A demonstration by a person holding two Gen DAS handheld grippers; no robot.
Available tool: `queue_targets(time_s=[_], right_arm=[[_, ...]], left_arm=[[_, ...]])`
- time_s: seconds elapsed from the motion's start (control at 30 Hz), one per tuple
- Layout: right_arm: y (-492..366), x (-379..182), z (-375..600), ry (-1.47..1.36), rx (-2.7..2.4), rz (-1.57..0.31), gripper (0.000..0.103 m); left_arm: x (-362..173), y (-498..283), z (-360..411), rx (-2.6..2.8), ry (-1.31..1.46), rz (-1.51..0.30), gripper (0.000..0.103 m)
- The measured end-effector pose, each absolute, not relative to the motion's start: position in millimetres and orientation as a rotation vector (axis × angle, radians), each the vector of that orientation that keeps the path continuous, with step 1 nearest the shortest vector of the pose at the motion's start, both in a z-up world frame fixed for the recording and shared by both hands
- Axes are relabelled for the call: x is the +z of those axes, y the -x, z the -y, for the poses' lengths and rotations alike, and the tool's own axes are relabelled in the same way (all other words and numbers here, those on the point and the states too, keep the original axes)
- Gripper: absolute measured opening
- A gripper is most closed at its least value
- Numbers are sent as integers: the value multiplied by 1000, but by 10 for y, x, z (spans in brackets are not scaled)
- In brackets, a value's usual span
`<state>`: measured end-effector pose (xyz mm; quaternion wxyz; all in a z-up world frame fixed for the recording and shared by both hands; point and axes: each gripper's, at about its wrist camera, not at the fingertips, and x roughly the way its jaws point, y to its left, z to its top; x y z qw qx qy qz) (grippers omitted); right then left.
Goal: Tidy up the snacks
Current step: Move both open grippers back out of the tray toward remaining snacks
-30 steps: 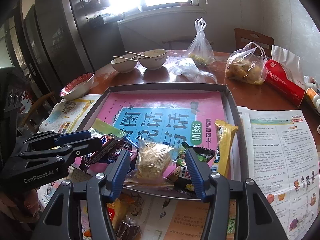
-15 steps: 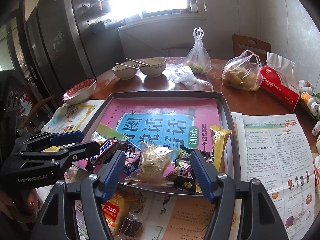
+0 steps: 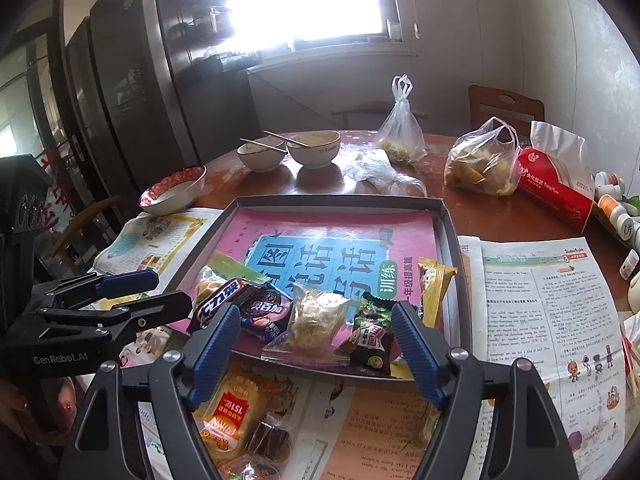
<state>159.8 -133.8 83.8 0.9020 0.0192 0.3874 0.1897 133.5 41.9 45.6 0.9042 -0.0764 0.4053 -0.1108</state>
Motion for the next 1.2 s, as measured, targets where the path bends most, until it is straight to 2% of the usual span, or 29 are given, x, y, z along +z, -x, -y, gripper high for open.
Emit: queue_targets(time_s=[1.2], right_arm=[[-1250,977,1724,-67,383,-726,84]], left_arm=[[391,-992,-199,-258,128,-835,71]])
